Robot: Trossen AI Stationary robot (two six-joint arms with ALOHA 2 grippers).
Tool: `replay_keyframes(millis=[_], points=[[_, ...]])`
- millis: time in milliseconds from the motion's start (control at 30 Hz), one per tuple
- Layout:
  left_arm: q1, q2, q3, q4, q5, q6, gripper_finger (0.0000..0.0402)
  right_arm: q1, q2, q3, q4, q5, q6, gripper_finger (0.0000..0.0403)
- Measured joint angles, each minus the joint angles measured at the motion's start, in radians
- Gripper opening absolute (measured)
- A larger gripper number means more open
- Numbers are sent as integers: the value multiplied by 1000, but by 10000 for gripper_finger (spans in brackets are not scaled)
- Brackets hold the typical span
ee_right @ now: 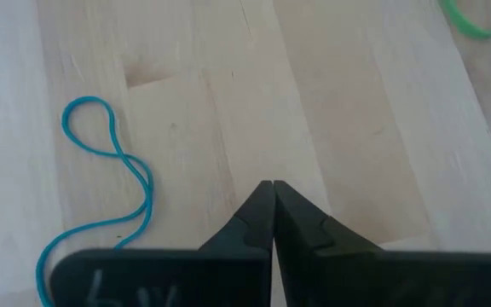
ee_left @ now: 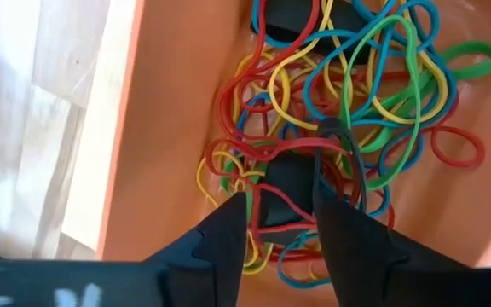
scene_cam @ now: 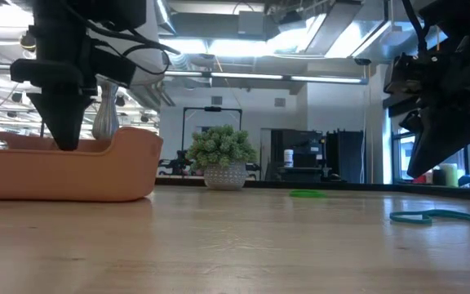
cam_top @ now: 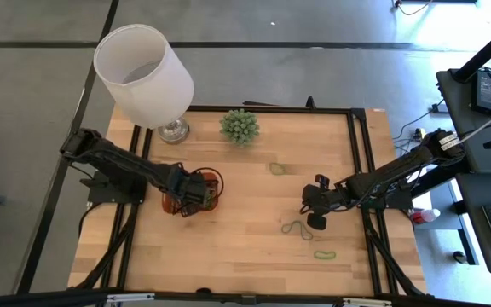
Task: Pick and place rubber bands into bin
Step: Put the red rubber band into the orange bin, then put the green rubber band into the orange bin
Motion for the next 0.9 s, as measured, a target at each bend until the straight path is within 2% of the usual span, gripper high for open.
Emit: replay_keyframes(millis=[267, 467, 667, 900], points=[[0, -1, 105, -58, -24, 50, 128, 0, 0, 0, 6, 0, -3, 8], [0, -1, 160, -22, -49, 115, 89, 0, 0, 0, 6, 0, -7, 8], [0, -1, 162, 195, -46, 185, 10, 0, 0, 0, 6, 0, -8, 8], [0, -1, 162, 472, -92, 380, 2, 0, 0, 0, 16, 2, -95, 8]])
